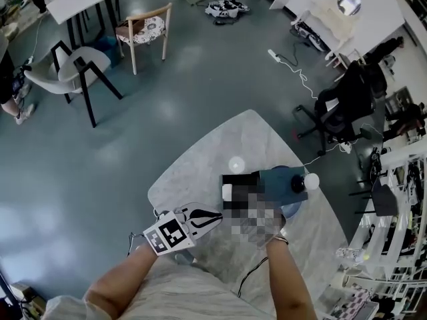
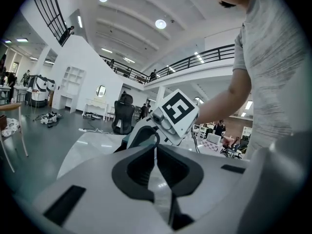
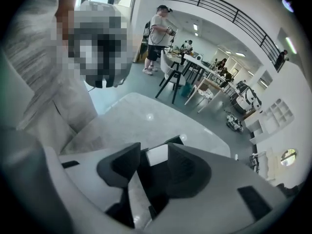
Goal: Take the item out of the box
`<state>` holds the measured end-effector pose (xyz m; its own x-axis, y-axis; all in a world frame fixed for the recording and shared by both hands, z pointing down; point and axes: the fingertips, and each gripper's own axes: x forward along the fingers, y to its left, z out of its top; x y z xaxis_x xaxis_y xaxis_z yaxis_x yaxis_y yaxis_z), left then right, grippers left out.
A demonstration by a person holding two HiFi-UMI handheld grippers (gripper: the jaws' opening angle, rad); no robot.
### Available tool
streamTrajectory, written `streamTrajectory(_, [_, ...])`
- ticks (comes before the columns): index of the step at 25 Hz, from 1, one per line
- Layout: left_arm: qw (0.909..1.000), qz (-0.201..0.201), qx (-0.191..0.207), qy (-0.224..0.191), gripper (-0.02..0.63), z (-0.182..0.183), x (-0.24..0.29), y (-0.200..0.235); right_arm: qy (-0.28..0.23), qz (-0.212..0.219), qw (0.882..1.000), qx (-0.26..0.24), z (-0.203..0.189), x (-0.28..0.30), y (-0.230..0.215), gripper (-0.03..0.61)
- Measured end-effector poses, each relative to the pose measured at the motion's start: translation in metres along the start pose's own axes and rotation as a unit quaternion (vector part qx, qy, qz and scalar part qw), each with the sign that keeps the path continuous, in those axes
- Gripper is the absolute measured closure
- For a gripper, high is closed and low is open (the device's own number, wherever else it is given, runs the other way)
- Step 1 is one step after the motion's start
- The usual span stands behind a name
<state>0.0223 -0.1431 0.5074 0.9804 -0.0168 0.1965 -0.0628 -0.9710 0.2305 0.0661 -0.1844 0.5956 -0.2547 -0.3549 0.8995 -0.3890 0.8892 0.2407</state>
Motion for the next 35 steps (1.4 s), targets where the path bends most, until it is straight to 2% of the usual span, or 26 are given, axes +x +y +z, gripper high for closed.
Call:
streamTrajectory(9, [0.9997,0.02,-0.017,-0.002,0.587,-0.006,0.0,0.016,0.041,0.045,0.996,-0.057,-0.017,0.026,-0.01,0.308])
streamTrajectory(15, [0.9993,0.029,-0.024,0.001,0.587,-0.012,-0.002,0.02,0.051,0.07,0.993,-0.078,-0.02,0.042,-0.009,0.282])
streamTrajectory(28, [0.9984,0.043,-0.036,0.003,0.586,-0.012,-0.007,0.031,0.087,0.121,0.984,-0.096,-0.03,0.069,-0.008,0.264])
streamTrajectory(35, [0.9984,0.043,-0.037,0.001,0.588,-0.011,-0.005,0.032,0.096,0.132,0.981,-0.104,-0.031,0.077,-0.005,0.265])
